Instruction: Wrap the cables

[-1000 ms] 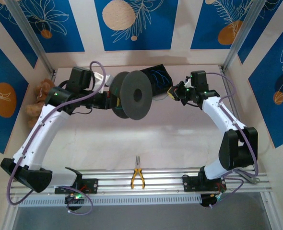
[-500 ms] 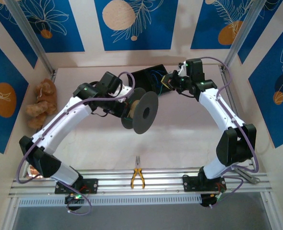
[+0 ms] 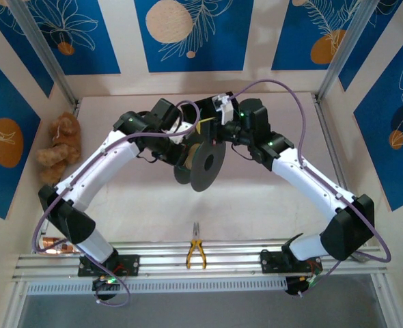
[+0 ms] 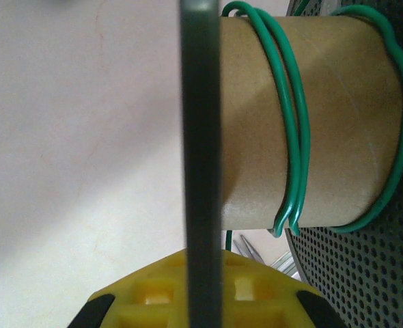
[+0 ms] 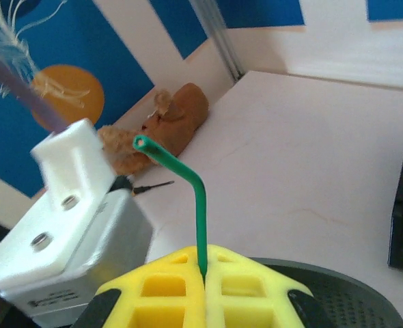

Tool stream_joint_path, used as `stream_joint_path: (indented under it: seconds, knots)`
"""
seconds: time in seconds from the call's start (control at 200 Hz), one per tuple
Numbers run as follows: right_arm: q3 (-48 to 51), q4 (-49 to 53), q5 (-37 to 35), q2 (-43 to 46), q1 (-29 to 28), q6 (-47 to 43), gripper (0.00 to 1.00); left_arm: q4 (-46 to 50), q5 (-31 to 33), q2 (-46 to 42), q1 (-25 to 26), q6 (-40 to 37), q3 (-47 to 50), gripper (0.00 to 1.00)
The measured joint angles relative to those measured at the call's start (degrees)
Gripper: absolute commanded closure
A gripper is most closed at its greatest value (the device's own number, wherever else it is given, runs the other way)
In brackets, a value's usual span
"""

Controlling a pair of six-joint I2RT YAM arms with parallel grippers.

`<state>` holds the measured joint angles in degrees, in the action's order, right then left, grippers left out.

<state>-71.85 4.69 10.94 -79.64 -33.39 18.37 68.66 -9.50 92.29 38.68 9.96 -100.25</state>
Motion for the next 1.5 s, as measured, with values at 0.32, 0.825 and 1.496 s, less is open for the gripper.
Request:
stream_joint_path:
  seconds: [0.32,0.825,1.496]
  knots:
    - [-1.3,5.2,-0.5,-0.1,-3.0,-22.8,1.0,4.7,2.3,0.6,0.1,0.1,-1.5,1.0]
    - [4.5,7.6,-1.8,5.3,-8.6,-61.3,1.0,12.0,3.0,2.5,0.2,-1.6,-2.6,1.0]
    - [-3.0,17.2,-9.8,1.8,-15.7,-86.0,0.73,13.6,3.8,4.1,-0.2,-0.3,-3.2,1.0]
